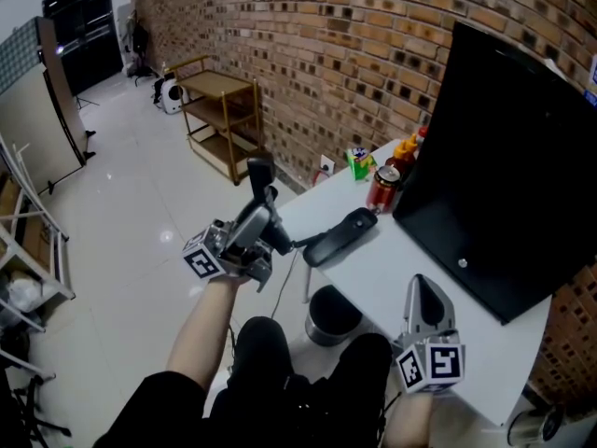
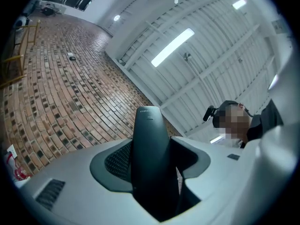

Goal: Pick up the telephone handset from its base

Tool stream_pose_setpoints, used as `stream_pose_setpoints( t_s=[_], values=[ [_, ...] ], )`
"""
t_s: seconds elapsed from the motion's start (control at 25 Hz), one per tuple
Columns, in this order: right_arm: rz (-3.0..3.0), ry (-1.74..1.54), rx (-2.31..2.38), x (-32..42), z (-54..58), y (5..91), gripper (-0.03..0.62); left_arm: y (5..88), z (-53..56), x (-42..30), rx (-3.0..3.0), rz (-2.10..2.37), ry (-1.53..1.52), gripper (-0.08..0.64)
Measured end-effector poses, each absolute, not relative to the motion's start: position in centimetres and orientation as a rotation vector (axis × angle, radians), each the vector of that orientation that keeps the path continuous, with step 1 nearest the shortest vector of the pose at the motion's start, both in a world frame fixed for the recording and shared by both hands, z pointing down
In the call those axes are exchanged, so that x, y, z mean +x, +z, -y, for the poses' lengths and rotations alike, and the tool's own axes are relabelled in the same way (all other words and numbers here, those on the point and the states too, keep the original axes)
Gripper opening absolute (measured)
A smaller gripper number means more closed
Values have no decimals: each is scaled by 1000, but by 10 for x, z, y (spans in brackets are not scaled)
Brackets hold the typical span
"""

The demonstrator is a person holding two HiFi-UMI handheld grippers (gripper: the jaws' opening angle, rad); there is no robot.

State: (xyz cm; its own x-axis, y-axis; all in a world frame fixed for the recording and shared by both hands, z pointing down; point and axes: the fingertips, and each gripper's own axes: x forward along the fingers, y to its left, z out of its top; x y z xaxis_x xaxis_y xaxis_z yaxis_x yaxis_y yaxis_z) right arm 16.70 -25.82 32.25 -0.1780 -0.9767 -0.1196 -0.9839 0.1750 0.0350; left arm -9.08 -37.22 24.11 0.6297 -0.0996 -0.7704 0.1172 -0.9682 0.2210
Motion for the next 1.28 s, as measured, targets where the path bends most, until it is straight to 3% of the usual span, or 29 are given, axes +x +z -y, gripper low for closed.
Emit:
stream_pose_setpoints(
  t_s=[1.28],
  values=[
    [-2384,195,-1968,163,254,317,8,250,369,-79,2644,-30,-1162,258]
  ],
)
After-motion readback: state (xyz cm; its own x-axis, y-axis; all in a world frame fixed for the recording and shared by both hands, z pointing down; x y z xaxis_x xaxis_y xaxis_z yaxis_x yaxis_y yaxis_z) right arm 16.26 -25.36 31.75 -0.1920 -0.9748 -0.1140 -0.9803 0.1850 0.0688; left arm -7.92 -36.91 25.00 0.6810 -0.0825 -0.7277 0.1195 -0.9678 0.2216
